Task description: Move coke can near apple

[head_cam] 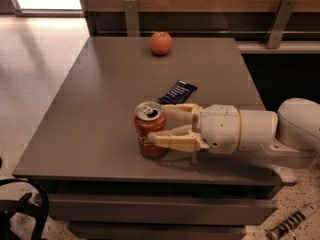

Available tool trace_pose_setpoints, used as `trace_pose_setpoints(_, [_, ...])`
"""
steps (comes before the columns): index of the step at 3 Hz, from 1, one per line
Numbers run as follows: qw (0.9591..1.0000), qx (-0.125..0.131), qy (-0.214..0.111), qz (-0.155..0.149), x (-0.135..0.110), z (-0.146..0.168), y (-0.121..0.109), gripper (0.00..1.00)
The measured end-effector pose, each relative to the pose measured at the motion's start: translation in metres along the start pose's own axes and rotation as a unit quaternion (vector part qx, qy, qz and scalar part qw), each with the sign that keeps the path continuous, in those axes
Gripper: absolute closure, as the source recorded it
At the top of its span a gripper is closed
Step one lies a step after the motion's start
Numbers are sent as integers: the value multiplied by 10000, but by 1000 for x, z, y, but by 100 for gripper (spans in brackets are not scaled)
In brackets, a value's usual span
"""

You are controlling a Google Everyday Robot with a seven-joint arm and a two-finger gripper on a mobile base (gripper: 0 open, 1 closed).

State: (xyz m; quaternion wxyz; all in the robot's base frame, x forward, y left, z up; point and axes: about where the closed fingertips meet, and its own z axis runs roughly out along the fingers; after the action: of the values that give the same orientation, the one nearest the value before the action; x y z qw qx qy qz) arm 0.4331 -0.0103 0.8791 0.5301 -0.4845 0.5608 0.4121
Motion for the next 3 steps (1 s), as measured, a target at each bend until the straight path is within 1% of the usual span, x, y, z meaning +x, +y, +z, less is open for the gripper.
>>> trace_pose_setpoints(1, [10000,-23,3,-14,-1,2,1,100])
trace_pose_setpoints(2, [10000,-23,3,-14,-1,2,1,100])
trace_pose_setpoints(3, [10000,-41,6,-25,-2,4,2,87])
